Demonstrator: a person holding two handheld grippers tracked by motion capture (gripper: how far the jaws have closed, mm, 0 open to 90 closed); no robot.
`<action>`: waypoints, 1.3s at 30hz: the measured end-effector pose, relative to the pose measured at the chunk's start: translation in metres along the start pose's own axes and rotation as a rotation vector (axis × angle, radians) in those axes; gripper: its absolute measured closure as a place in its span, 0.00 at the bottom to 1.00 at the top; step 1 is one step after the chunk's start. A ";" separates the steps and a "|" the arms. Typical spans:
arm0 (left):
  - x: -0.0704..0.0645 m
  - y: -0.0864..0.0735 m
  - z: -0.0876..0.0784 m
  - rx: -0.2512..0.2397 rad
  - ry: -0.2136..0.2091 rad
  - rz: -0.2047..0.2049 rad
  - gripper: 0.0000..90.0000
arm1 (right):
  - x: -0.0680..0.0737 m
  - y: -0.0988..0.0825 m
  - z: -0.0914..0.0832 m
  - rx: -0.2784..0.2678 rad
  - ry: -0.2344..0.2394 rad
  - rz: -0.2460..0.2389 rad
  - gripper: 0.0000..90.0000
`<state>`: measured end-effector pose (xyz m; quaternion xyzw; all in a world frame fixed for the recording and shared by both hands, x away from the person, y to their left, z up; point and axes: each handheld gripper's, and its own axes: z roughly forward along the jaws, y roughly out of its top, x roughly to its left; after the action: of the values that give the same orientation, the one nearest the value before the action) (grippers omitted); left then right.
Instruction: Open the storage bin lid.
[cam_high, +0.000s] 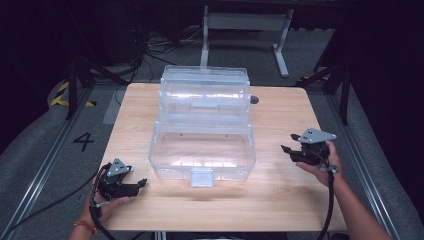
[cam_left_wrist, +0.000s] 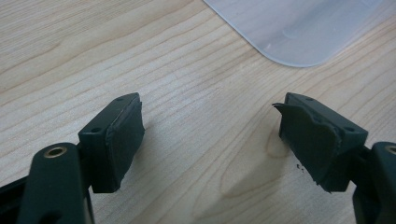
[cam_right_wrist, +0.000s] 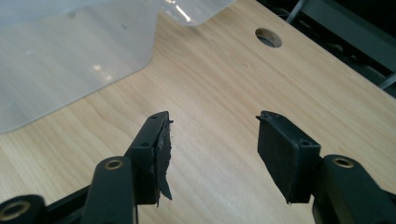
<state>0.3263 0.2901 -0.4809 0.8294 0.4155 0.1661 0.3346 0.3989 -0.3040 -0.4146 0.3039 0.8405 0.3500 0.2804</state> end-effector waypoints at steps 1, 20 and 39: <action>0.000 0.000 0.000 0.000 0.000 0.000 0.25 | 0.001 -0.004 -0.001 0.003 0.008 0.007 0.50; 0.000 0.000 0.000 0.000 0.001 -0.003 0.25 | 0.014 -0.078 -0.012 0.030 0.084 0.124 0.47; 0.000 0.000 0.000 -0.005 0.004 -0.004 0.24 | 0.013 -0.092 -0.003 0.053 0.148 0.224 0.34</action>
<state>0.3261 0.2898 -0.4814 0.8273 0.4174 0.1683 0.3361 0.3596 -0.3483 -0.4860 0.3765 0.8288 0.3780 0.1689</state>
